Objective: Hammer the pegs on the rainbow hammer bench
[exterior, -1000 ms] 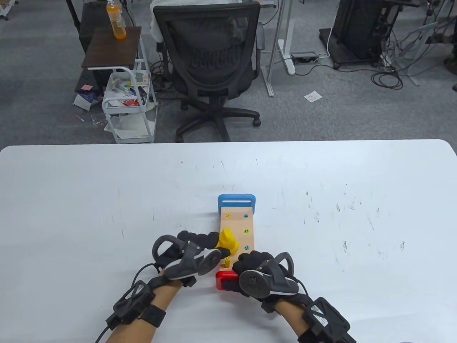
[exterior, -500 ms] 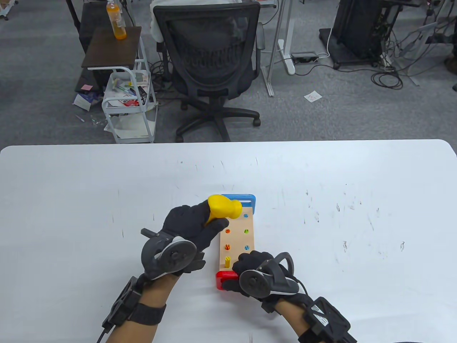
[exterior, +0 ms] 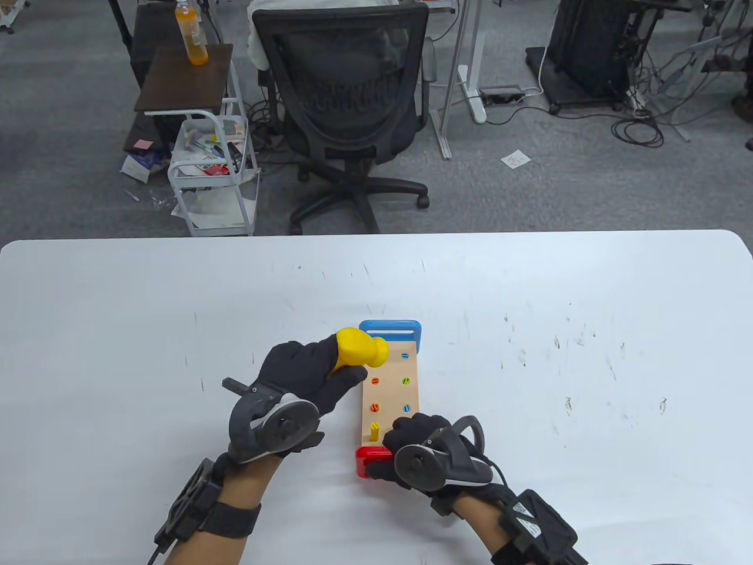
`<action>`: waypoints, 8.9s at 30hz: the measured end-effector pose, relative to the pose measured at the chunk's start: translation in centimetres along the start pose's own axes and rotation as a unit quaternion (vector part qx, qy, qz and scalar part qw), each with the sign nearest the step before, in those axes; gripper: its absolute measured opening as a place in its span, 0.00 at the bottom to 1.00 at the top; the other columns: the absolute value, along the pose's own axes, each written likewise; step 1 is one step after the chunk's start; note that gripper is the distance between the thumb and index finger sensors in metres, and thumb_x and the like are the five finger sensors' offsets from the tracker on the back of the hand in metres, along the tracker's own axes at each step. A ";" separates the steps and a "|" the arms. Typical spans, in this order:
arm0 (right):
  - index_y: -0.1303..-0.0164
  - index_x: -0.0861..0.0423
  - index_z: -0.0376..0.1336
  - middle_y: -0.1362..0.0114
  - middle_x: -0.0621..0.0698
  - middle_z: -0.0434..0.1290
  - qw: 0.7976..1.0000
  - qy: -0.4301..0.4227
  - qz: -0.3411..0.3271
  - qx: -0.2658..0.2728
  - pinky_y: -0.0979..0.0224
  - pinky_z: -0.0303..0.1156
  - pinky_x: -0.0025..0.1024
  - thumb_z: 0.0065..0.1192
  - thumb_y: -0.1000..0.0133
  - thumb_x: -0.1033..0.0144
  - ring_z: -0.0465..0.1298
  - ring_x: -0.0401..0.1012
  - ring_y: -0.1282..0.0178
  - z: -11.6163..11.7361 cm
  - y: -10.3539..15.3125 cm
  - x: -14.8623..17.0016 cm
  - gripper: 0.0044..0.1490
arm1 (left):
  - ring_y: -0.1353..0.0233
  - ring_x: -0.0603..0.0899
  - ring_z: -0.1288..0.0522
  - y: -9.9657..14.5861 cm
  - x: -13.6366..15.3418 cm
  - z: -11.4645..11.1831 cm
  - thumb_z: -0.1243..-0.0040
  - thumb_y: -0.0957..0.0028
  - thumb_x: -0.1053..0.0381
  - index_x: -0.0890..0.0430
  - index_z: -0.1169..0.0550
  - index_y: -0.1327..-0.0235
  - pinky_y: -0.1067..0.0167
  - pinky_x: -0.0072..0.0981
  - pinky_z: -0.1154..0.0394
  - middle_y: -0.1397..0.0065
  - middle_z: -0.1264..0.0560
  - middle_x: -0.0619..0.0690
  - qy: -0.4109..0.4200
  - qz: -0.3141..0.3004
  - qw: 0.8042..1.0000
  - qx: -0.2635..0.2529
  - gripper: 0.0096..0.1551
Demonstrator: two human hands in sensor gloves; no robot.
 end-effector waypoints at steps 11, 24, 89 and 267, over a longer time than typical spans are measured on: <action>0.73 0.51 0.70 0.59 0.52 0.75 1.000 0.001 0.002 -0.001 0.53 0.79 0.48 0.66 0.46 0.37 0.75 0.44 0.66 0.0 0.0 0.1 0.24 | 0.72 0.50 0.13 2.7 0.3 -8.7 0.64 0.49 0.26 0.48 0.17 0.42 0.44 0.49 0.15 0.62 0.10 0.45 -0.093 -0.040 0.973 0.209 0.42; 0.73 0.51 0.70 0.59 0.52 0.75 1.000 0.000 0.001 -0.001 0.53 0.79 0.48 0.66 0.46 0.37 0.75 0.44 0.66 0.1 0.0 0.0 0.24 | 0.69 0.51 0.13 3.7 -0.6 -8.8 0.63 0.48 0.26 0.49 0.19 0.40 0.42 0.50 0.16 0.60 0.11 0.46 -0.149 -0.125 0.967 0.167 0.41; 0.73 0.51 0.70 0.58 0.52 0.76 1.000 0.001 0.002 -0.006 0.52 0.79 0.48 0.66 0.46 0.37 0.75 0.44 0.66 0.1 0.0 0.1 0.24 | 0.70 0.51 0.13 6.3 -2.6 -5.5 0.66 0.45 0.29 0.50 0.19 0.37 0.43 0.52 0.16 0.61 0.11 0.46 -0.144 -0.073 0.966 0.203 0.42; 0.13 0.56 0.24 0.09 0.70 0.29 0.987 0.025 0.151 -0.045 0.38 0.26 0.83 0.31 0.42 0.28 0.28 0.76 0.19 -3.5 3.5 5.8 0.61 | 0.10 0.73 0.50 9.5 4.1 -7.6 0.64 0.51 0.17 0.44 0.58 0.12 0.27 0.85 0.46 0.08 0.56 0.60 -0.137 0.094 0.937 0.308 0.58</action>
Point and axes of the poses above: the tracker on the back of each hand, its own x axis roughly to the little-finger side, its own y axis roughly from the fingertips to the wrist, z = x × y, the point moved 2 cm from there along -y, roughly from the wrist to the fingertips
